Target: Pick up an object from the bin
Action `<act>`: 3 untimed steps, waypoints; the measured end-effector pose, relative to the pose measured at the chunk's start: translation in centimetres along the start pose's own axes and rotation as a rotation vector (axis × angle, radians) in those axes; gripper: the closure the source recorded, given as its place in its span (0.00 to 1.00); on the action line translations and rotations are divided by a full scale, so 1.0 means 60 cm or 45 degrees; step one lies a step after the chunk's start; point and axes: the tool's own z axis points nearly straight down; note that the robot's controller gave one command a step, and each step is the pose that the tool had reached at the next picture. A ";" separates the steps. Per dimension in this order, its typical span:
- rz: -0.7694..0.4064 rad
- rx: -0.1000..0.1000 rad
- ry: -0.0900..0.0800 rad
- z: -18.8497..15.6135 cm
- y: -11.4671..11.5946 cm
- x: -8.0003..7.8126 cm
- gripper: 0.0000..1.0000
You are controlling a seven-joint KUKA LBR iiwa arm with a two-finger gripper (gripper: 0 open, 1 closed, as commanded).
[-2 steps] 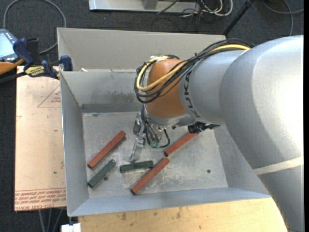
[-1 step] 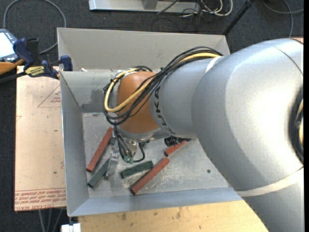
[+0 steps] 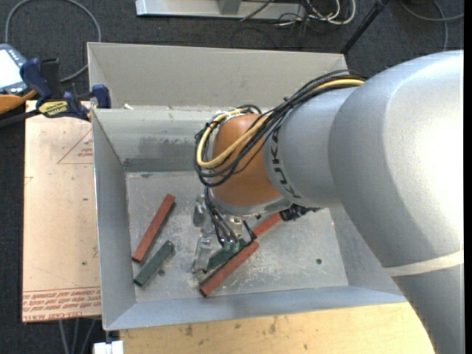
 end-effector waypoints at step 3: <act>-0.213 -0.003 0.002 0.002 -0.129 0.025 0.00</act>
Offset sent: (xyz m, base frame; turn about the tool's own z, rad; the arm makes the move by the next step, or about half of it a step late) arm -0.0368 0.0241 0.0005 -0.3489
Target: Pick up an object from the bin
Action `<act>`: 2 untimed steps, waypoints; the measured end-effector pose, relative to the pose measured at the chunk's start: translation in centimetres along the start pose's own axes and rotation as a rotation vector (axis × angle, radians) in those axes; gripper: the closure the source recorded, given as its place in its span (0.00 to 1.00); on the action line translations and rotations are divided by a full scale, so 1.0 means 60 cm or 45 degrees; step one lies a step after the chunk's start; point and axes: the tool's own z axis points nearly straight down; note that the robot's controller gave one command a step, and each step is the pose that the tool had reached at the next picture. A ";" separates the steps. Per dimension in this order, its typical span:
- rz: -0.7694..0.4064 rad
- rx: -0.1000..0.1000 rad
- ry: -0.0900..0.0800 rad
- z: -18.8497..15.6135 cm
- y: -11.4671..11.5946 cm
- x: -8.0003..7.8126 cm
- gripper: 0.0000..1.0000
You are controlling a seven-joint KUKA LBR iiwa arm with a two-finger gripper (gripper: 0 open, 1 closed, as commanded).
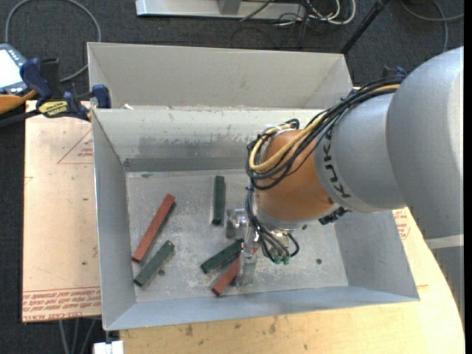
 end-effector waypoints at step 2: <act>0.071 -0.001 -0.015 -0.267 0.009 0.033 1.00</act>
Offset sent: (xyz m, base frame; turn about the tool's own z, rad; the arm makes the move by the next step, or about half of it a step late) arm 0.0000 0.0000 0.0000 0.0000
